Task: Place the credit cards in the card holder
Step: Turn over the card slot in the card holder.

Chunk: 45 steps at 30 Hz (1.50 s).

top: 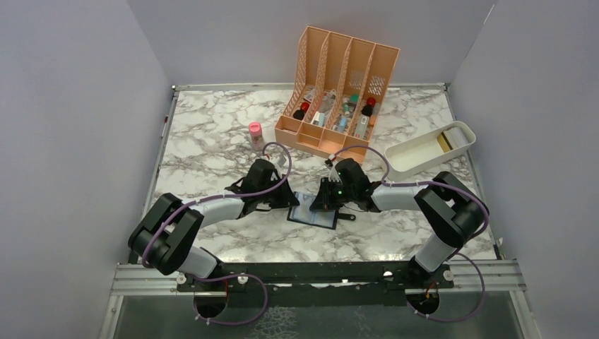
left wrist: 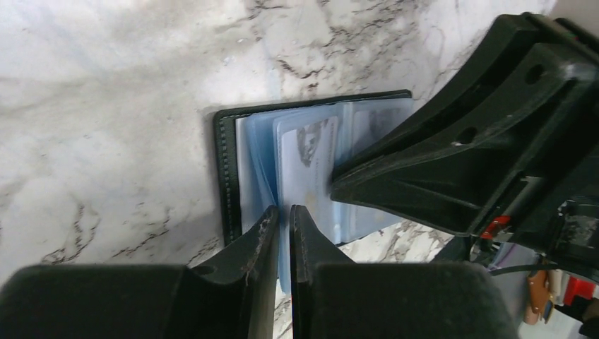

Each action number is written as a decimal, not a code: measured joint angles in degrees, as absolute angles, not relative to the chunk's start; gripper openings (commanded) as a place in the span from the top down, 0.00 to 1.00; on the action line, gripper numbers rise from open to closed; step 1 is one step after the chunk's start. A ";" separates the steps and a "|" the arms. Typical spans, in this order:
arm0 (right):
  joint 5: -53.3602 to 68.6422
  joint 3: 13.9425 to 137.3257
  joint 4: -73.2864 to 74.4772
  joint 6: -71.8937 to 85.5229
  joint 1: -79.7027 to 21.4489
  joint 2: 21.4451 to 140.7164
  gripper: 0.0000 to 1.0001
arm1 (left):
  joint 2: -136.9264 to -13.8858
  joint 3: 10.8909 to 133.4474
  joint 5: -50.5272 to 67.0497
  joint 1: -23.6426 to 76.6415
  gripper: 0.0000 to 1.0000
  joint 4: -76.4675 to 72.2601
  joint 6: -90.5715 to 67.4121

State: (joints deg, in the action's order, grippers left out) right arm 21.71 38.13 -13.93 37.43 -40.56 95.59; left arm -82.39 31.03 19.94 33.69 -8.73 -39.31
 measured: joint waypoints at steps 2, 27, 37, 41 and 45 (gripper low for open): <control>21.74 38.13 -14.00 37.43 -40.56 95.59 0.84 | -82.39 31.03 20.97 33.71 0.85 -9.89 -40.03; 13.52 37.82 -9.96 34.48 -40.56 88.38 0.61 | -79.77 31.14 26.26 36.91 0.78 -14.26 -43.77; 9.58 36.75 -6.98 32.95 -40.56 84.25 0.57 | -79.77 32.27 26.37 38.02 0.75 -14.06 -43.68; 9.47 36.16 -5.74 33.67 -40.56 80.42 0.52 | -79.81 32.40 26.37 38.28 0.75 -14.02 -43.66; 9.63 36.12 -5.96 35.44 -40.56 76.64 0.50 | -79.96 32.69 26.35 38.94 0.75 -14.02 -43.66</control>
State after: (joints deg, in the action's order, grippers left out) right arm 9.63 36.12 -5.96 35.44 -40.56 76.64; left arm -79.96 32.69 26.35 38.94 -14.02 -43.66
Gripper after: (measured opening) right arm 0.488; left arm 0.253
